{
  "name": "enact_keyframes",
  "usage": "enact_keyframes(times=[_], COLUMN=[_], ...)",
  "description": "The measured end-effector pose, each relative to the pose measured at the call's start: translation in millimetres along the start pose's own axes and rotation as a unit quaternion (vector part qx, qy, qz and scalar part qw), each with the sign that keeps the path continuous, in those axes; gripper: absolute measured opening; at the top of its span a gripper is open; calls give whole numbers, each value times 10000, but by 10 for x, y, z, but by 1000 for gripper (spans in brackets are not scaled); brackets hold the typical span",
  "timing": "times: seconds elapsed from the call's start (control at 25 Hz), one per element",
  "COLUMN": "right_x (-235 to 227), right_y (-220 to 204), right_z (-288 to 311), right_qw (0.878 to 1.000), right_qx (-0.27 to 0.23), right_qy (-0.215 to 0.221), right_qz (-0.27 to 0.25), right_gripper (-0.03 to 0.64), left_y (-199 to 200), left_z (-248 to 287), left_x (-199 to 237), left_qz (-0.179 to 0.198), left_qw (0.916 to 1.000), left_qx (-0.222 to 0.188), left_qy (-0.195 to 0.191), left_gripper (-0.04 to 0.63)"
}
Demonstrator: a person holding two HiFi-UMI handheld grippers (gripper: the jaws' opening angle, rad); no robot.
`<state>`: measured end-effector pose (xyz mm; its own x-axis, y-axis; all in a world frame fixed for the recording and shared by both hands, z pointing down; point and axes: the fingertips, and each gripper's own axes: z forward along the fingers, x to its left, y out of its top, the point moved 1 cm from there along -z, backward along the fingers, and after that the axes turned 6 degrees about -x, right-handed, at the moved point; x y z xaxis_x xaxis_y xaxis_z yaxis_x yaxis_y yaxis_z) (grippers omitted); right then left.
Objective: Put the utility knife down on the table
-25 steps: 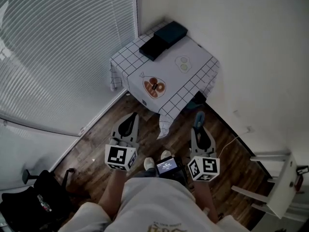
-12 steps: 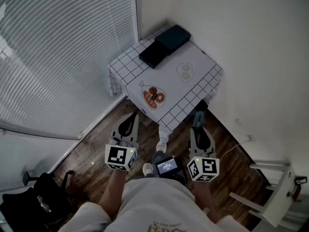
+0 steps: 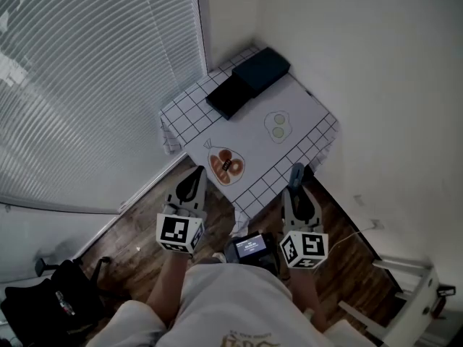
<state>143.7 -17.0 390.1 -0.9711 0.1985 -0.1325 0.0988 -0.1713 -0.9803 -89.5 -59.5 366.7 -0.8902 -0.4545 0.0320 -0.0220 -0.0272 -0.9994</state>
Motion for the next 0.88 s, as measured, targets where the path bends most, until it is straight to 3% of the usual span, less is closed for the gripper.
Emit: enact_keyframes(times=[0.56,0.88], right_x=[-186,-203], right_y=[22,72], right_z=[532,858], right_qw=[9998,9998], right_qx=[101,139], right_qy=[144,-88], right_qz=[10,60], right_gripper=[132,132], left_y=[49,65], left_z=[483,845], left_x=[171,312], left_qz=[44,76], left_qw=[9999,9999], left_qx=[-27,3], left_qy=[162,-142], left_gripper=[8,8])
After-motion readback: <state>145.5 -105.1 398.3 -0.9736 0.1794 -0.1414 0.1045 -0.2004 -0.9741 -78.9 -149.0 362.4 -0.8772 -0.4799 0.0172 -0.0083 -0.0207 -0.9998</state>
